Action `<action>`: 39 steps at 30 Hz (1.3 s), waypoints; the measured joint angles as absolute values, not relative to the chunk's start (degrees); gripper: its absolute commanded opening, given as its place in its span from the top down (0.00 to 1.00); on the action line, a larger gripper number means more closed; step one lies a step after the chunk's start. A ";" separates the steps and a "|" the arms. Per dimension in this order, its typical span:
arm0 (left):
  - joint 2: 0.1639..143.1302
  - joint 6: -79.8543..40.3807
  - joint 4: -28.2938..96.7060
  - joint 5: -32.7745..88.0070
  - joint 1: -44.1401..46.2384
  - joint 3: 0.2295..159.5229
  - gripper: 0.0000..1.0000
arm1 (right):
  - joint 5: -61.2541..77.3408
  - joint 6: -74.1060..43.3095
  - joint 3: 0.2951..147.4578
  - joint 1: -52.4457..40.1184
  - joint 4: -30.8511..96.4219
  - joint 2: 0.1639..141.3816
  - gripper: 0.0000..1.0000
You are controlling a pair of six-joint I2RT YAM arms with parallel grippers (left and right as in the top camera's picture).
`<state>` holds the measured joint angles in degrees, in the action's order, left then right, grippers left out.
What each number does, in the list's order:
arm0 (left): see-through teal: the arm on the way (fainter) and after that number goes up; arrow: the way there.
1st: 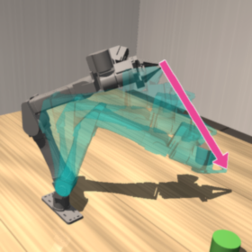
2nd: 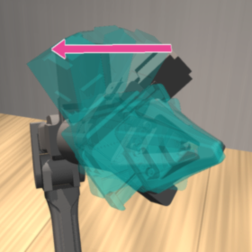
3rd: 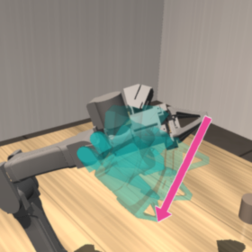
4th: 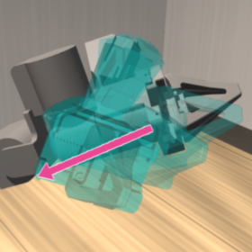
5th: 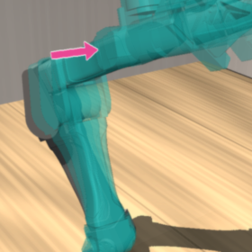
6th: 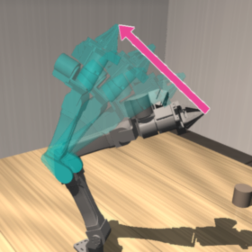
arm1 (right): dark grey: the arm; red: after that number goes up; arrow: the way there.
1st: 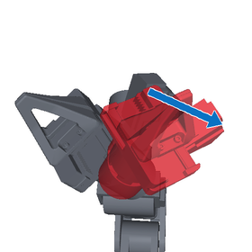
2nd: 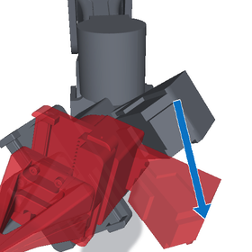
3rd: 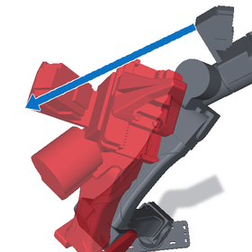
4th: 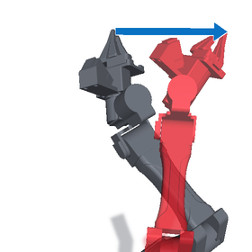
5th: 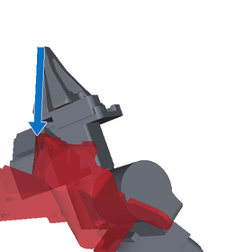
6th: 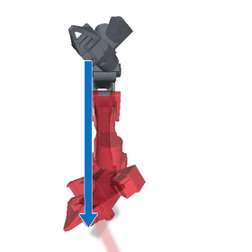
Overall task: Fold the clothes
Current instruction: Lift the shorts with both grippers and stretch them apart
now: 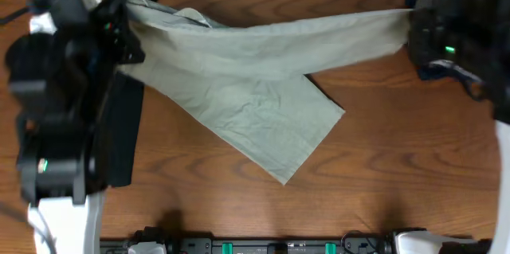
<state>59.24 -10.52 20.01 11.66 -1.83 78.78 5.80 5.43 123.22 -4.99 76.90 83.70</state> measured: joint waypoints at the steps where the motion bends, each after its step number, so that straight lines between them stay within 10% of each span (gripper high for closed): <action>1: 57.91 -10.52 19.97 11.70 -1.80 78.78 0.94 | 5.76 5.48 125.64 -4.82 78.48 83.42 0.99; 18: 36.95 -10.74 20.82 12.97 -1.76 78.91 0.94 | 4.89 4.82 147.61 -2.74 91.55 71.16 0.99; 39: 69.01 -12.25 19.33 13.39 -1.65 78.87 0.94 | 5.63 5.02 147.20 -2.74 90.17 101.32 0.99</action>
